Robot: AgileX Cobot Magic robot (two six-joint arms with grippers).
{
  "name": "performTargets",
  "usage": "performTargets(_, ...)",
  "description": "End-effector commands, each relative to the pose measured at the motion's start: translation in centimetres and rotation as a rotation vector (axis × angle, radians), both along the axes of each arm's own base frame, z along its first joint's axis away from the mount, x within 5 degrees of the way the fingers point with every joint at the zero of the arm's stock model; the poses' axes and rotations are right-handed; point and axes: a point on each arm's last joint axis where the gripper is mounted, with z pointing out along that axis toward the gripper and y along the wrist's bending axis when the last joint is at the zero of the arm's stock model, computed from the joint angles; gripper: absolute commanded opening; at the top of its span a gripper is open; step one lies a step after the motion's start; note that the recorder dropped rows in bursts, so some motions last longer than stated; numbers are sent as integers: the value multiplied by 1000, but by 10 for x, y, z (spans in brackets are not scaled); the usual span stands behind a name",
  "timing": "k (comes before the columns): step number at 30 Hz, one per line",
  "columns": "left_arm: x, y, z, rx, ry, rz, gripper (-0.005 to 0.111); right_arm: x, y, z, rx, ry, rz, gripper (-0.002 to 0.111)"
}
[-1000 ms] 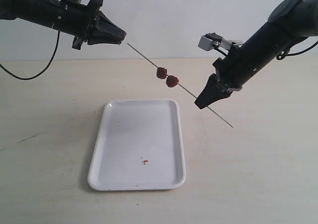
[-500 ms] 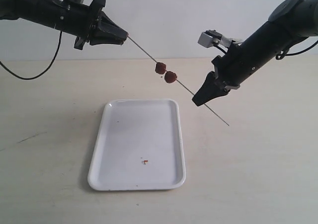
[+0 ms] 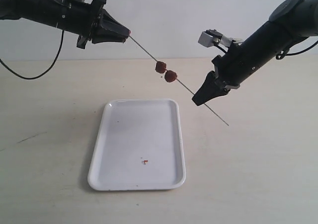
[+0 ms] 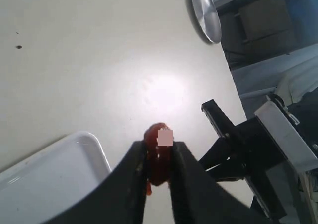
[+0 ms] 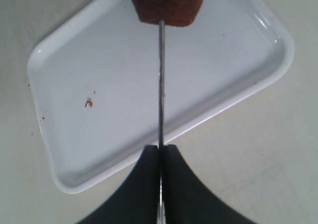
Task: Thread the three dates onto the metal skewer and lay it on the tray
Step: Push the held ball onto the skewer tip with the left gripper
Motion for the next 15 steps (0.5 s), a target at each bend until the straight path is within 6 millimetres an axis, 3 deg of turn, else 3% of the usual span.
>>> performTargets(1,-2,-2,4,-20,3,-3,18,2,1,5,23,-22,-11,0)
performTargets(15,-19,-48,1,26,-8,-116,18,9,8,13,143,-61,-81,0)
